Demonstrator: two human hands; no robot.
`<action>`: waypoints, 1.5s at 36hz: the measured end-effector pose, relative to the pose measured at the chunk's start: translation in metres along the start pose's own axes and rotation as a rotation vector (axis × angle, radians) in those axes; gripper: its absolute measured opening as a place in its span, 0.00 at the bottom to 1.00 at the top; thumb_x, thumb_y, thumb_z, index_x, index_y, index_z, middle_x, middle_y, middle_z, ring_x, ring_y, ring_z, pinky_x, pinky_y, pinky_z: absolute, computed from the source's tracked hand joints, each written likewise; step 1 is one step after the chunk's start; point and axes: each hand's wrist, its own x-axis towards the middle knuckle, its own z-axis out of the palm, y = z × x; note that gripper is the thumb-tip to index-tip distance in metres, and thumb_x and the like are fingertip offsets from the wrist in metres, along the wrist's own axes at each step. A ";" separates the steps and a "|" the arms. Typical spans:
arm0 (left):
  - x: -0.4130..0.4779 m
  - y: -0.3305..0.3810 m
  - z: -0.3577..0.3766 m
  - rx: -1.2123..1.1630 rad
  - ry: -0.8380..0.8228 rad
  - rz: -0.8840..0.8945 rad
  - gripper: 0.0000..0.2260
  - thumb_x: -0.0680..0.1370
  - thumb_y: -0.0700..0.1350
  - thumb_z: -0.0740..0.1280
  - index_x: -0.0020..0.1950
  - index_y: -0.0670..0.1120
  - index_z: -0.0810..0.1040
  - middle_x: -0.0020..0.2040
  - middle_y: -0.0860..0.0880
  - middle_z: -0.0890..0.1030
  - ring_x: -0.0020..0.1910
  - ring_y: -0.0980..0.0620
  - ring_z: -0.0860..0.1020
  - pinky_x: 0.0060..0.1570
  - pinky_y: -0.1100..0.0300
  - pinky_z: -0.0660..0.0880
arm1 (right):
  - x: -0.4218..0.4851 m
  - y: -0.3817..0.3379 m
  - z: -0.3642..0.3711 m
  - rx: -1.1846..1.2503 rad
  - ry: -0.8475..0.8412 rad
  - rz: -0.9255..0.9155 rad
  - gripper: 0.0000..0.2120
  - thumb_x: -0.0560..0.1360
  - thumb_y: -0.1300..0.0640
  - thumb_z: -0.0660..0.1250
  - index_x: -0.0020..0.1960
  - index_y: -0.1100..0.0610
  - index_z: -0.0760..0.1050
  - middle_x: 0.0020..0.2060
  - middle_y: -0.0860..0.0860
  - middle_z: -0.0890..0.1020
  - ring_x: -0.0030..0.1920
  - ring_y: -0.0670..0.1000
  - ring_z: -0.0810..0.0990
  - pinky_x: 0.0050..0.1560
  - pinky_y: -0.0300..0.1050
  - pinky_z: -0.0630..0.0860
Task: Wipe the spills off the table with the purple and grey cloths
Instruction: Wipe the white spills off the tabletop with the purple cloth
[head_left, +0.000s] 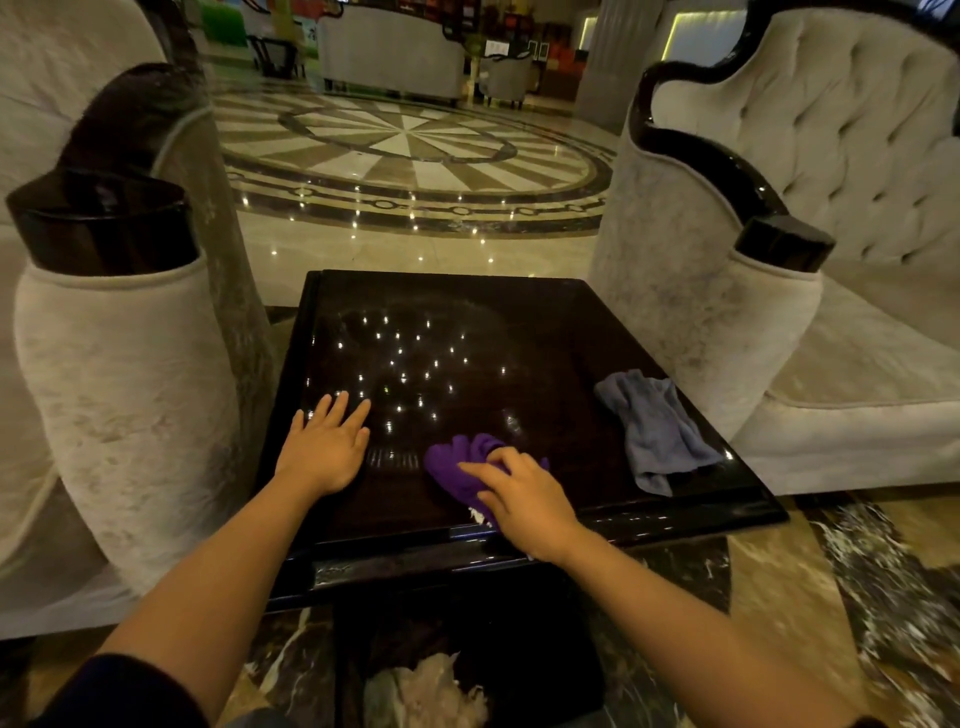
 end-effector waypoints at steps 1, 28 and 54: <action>0.000 0.000 0.000 -0.001 0.001 0.000 0.23 0.82 0.52 0.44 0.76 0.51 0.46 0.78 0.46 0.46 0.77 0.46 0.44 0.74 0.45 0.44 | -0.004 -0.006 0.001 0.002 0.004 -0.012 0.19 0.78 0.55 0.56 0.69 0.48 0.64 0.65 0.55 0.68 0.61 0.57 0.68 0.58 0.51 0.68; -0.133 0.057 -0.018 0.122 0.477 0.590 0.24 0.67 0.47 0.60 0.60 0.42 0.78 0.59 0.42 0.80 0.57 0.44 0.80 0.54 0.53 0.77 | -0.054 -0.035 -0.020 0.567 0.137 0.116 0.16 0.71 0.67 0.67 0.57 0.62 0.73 0.56 0.60 0.75 0.56 0.52 0.73 0.51 0.32 0.63; -0.172 0.096 0.024 0.190 0.257 0.623 0.32 0.78 0.54 0.52 0.69 0.51 0.30 0.71 0.53 0.32 0.71 0.52 0.31 0.67 0.50 0.28 | -0.065 -0.039 -0.044 0.888 0.130 0.284 0.10 0.75 0.64 0.62 0.56 0.59 0.70 0.48 0.52 0.76 0.46 0.50 0.76 0.44 0.40 0.73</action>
